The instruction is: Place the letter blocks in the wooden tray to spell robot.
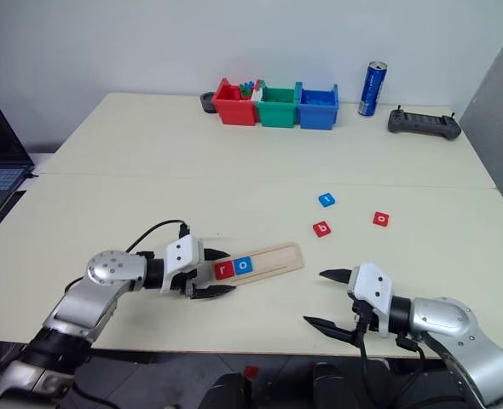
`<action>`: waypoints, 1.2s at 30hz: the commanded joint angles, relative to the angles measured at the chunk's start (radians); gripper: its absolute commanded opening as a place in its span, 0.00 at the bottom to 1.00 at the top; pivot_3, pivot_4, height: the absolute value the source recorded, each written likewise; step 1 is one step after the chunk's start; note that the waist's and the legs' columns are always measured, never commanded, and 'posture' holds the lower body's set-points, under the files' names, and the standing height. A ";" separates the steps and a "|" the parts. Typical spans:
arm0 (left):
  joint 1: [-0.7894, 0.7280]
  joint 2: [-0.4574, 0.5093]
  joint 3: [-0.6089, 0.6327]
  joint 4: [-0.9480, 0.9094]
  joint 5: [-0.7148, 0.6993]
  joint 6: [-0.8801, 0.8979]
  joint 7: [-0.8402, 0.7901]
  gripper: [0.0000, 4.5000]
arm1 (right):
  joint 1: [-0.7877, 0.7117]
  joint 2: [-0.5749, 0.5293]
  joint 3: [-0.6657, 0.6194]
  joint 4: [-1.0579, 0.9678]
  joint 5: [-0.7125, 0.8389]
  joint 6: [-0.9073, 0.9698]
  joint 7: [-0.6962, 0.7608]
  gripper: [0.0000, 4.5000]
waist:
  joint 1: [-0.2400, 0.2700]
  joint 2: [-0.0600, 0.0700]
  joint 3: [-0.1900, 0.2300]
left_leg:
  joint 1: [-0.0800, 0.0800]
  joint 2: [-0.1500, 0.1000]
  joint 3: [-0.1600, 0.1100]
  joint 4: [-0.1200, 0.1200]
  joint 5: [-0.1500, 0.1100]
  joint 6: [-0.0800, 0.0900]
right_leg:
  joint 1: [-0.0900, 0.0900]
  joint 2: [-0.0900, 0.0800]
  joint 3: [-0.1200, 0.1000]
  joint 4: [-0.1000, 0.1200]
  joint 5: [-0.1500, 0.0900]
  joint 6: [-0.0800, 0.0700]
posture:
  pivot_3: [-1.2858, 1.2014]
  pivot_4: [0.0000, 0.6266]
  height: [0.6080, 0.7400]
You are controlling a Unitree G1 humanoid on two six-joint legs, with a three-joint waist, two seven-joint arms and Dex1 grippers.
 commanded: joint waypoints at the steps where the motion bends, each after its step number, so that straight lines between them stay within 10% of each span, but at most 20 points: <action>1: -0.040 -0.017 -0.066 0.065 0.038 -0.062 -0.092 0.75 | 0.027 -0.023 -0.066 -0.068 0.028 0.017 0.001 1.00 | -0.002 0.000 0.000 | 0.000 0.000 0.000 0.000 0.000 0.000 | 0.000 0.000 0.000 0.000 0.000 0.000 | 0.52 0.24 1.00; 32: -0.132 -0.086 -0.095 0.152 0.048 -0.046 -0.218 0.75 | 0.062 -0.066 -0.247 -0.080 0.105 0.114 0.007 1.00 | -0.002 0.000 0.000 | 0.000 0.000 0.000 0.001 0.000 0.000 | 0.001 0.001 0.000 0.001 0.000 0.000 | 0.52 0.24 1.00; 36: -0.146 -0.096 -0.088 0.139 0.045 -0.005 -0.205 0.99 | 0.062 -0.067 -0.248 -0.083 0.108 0.120 0.007 1.00 | -0.001 0.000 0.000 | 0.001 0.000 -0.001 0.001 0.000 0.000 | 0.001 0.001 0.000 0.001 0.000 0.000 | 0.52 0.24 1.00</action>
